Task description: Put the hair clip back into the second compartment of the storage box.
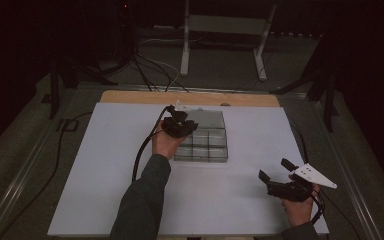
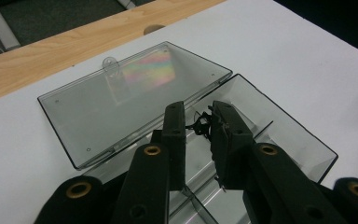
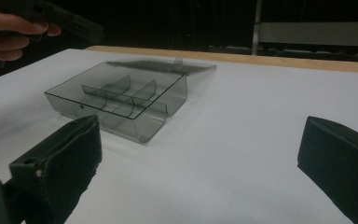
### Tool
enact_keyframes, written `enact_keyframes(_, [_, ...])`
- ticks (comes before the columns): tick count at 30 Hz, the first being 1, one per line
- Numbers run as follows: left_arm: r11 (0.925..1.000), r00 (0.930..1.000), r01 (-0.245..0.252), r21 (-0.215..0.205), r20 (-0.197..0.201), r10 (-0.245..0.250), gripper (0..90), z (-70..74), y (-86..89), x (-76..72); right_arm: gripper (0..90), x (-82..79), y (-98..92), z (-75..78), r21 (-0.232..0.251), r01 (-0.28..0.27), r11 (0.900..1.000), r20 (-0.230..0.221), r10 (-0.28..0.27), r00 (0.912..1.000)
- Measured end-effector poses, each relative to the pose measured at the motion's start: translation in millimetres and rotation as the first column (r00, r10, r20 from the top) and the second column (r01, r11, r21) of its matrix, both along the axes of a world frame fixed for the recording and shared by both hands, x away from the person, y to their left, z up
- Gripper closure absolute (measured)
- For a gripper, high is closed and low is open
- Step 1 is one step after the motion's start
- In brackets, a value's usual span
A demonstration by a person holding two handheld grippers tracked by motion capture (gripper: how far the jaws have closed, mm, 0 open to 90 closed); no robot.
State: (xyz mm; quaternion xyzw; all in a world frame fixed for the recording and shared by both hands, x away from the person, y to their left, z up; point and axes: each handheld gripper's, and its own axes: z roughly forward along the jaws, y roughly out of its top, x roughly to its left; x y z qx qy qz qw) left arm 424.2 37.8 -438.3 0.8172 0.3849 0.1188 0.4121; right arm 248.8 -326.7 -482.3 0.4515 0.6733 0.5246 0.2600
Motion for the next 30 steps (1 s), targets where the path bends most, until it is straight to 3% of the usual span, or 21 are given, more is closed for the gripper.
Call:
enact_keyframes(19, [0.9999, 1.0, -0.002, 0.01, -0.005, 0.002, 77.8, -8.3, -13.5, -0.2, 0.0, 0.4, -1.1, 0.1, 0.005, 0.005, 1.0, 0.004, -0.005, 1.0])
enact_keyframes(30, [0.9988, 0.9999, 0.009, 0.048, -0.015, -0.008, 77.8, -18.9, -25.4, -0.6, 0.0, 0.8, -1.4, 0.0, 0.006, 0.004, 1.0, 0.002, -0.004, 1.0])
